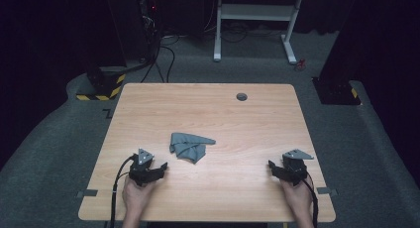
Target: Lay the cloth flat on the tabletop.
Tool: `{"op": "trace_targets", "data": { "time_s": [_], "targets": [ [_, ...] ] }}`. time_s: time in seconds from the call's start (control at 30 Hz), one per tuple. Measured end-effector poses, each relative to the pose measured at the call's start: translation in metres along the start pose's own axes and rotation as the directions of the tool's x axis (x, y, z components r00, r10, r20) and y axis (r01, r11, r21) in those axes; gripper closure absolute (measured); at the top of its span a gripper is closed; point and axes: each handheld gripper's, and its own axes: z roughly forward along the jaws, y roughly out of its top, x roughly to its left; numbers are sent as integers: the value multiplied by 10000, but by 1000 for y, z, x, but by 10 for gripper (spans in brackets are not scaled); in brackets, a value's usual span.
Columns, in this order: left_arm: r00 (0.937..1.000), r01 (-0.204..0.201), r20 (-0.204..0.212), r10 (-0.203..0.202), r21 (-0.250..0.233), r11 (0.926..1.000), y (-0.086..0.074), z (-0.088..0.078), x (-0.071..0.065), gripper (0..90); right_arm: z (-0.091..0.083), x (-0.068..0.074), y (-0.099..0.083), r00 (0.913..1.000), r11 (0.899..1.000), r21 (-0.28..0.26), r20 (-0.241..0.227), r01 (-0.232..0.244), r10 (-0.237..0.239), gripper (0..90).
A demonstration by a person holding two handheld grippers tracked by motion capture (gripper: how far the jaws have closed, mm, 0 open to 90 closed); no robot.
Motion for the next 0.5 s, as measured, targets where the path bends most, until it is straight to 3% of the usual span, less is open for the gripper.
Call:
{"op": "trace_targets", "data": {
  "time_s": [0.5],
  "targets": [
    [9999,-124,106,124,51,9999,1,1,-1,286,0,0,0,10000,10000,-5,-32,58,-58,358]
  ]
}}
